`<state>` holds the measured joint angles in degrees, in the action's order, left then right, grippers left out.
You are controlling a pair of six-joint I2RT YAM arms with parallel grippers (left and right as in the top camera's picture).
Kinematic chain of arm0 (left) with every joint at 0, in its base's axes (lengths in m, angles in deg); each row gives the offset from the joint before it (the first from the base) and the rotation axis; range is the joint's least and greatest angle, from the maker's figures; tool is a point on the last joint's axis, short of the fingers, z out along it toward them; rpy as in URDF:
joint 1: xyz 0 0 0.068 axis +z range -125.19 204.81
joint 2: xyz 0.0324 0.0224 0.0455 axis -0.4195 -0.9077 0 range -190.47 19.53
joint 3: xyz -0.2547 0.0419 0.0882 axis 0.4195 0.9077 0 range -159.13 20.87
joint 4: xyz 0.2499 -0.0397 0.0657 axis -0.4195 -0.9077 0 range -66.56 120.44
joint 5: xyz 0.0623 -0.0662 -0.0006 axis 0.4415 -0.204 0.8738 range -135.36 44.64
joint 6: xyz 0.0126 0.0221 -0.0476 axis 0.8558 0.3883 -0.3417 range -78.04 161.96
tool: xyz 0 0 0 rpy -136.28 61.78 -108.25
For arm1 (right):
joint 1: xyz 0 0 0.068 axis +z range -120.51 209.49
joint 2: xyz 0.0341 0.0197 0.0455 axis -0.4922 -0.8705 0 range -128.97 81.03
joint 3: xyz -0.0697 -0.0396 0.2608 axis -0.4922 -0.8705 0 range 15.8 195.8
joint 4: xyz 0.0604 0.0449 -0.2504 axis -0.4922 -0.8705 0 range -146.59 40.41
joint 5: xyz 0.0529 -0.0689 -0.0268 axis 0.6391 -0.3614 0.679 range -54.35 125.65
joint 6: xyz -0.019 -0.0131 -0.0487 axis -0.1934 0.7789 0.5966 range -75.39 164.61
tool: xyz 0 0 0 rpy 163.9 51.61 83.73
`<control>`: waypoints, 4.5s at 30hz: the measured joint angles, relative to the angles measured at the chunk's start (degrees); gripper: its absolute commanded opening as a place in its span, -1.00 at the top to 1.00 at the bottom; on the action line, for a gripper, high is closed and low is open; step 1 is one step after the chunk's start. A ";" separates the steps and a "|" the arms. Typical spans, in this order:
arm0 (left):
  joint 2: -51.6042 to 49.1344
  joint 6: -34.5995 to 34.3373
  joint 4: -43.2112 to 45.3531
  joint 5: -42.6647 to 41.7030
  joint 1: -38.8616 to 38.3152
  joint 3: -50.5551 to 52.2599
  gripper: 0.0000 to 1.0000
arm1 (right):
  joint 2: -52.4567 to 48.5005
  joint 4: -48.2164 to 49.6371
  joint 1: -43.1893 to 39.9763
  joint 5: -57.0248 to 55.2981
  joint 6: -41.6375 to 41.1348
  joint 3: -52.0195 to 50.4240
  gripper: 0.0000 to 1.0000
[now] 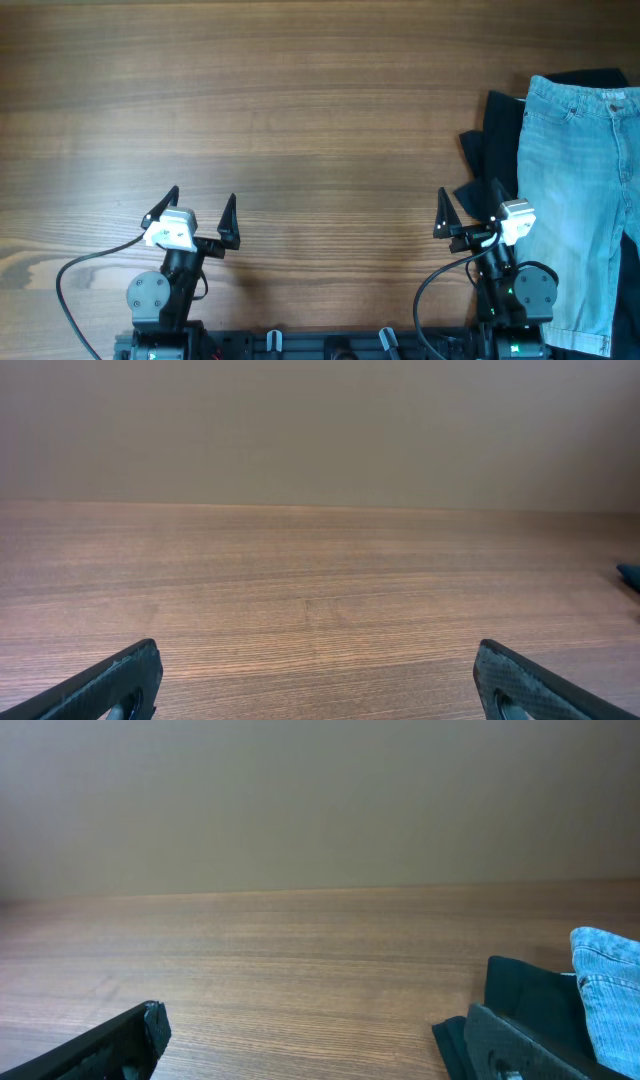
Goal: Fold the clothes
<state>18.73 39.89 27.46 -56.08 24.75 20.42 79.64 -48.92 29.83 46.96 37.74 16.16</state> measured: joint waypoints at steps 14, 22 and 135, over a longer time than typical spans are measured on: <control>0.00 0.00 0.00 0.00 0.00 0.00 -1.00 | 0.00 0.00 0.00 -0.46 0.00 0.00 -0.99; 0.00 0.00 0.00 0.00 0.00 0.00 -1.00 | -0.02 0.00 0.00 -0.46 0.00 0.00 -1.00; -47.12 -5.60 -48.33 -11.87 21.94 -84.04 -1.00 | -92.28 -27.87 52.02 -9.97 -14.47 81.88 -0.43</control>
<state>-28.39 34.30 -20.87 -67.95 46.70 -63.62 -12.64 -76.79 81.85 36.99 23.27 98.03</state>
